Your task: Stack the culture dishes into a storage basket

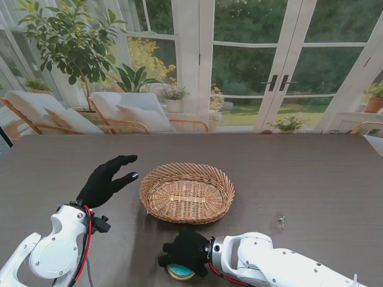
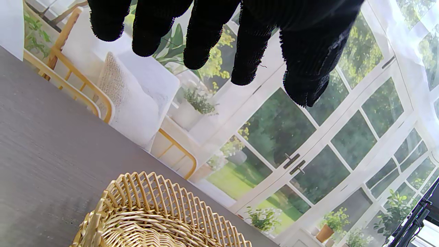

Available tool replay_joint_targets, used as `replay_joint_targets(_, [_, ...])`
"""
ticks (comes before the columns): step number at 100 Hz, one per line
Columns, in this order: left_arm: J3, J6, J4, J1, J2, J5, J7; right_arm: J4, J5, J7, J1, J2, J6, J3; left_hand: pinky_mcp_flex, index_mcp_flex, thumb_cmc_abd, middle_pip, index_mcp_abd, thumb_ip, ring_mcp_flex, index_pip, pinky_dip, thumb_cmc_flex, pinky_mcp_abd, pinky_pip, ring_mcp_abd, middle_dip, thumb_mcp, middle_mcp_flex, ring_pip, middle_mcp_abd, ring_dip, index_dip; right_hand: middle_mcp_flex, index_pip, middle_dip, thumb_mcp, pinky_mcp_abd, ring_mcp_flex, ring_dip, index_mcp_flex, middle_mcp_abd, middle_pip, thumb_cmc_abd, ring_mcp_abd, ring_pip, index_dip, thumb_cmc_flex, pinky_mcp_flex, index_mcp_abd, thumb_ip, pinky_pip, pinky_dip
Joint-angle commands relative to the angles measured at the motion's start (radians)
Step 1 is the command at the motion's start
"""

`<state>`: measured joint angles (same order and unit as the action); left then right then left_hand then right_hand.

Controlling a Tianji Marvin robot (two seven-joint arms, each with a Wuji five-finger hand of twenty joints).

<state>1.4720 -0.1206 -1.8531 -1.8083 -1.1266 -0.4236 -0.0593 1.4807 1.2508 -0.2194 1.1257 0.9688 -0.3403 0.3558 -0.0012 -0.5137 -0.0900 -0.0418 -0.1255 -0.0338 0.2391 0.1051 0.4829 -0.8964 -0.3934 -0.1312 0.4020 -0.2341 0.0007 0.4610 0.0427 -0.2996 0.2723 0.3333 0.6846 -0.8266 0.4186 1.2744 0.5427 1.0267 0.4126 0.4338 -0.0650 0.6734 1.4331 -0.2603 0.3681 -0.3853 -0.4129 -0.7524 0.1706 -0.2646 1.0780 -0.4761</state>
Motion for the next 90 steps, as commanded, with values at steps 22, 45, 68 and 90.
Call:
replay_joint_targets(22, [0.005, -0.002, -0.008, -0.008, -0.003, -0.001, 0.012, -0.033, -0.003, 0.005, 0.006, 0.001, -0.001, -0.011, 0.007, -0.007, 0.043, 0.0, 0.035, 0.024, 0.025, 0.004, 0.024, -0.026, -0.015, -0.004, 0.01, -0.006, -0.017, -0.012, 0.015, 0.0, 0.017, 0.004, 0.192, -0.216, 0.082, 0.16, 0.004, 0.112, 0.027, 0.251, 0.09, 0.11, -0.114, 0.086, 0.067, -0.044, -0.099, -0.126, -0.078, 0.07, 0.064, 0.032])
replay_joint_targets(45, [0.007, 0.0, -0.011, -0.012, -0.004, 0.0, 0.011, -0.048, -0.024, 0.0, 0.009, 0.008, -0.014, -0.005, 0.008, -0.008, 0.043, 0.0, 0.034, 0.024, 0.026, 0.005, 0.026, -0.026, -0.014, -0.005, 0.009, -0.006, -0.017, -0.012, 0.014, 0.001, 0.019, 0.005, 0.218, -0.222, 0.094, 0.169, -0.008, 0.137, 0.037, 0.269, 0.084, 0.116, -0.121, 0.1, 0.079, -0.044, -0.107, -0.145, -0.093, 0.072, 0.081, 0.033])
replay_joint_targets(68, [0.01, 0.001, -0.013, -0.015, -0.005, -0.001, 0.006, -0.061, -0.035, -0.015, 0.0, 0.013, -0.02, -0.016, 0.009, -0.009, 0.043, 0.0, 0.036, 0.024, 0.027, 0.005, 0.027, -0.026, -0.015, -0.005, 0.01, -0.007, -0.017, -0.011, 0.015, 0.001, 0.02, 0.005, 0.24, -0.233, 0.105, 0.174, -0.021, 0.16, 0.045, 0.287, 0.075, 0.122, -0.123, 0.108, 0.09, -0.047, -0.115, -0.164, -0.109, 0.071, 0.097, 0.035])
replay_joint_targets(90, [0.013, -0.001, -0.013, -0.017, -0.005, -0.001, 0.007, -0.063, -0.031, -0.026, -0.005, 0.012, -0.016, -0.023, 0.009, -0.006, 0.044, 0.0, 0.035, 0.024, 0.026, 0.004, 0.028, -0.027, -0.014, -0.004, 0.009, -0.007, -0.017, -0.012, 0.014, 0.001, 0.02, 0.004, 0.253, -0.237, 0.116, 0.176, -0.034, 0.172, 0.053, 0.303, 0.071, 0.125, -0.129, 0.117, 0.1, -0.046, -0.122, -0.177, -0.116, 0.072, 0.111, 0.036])
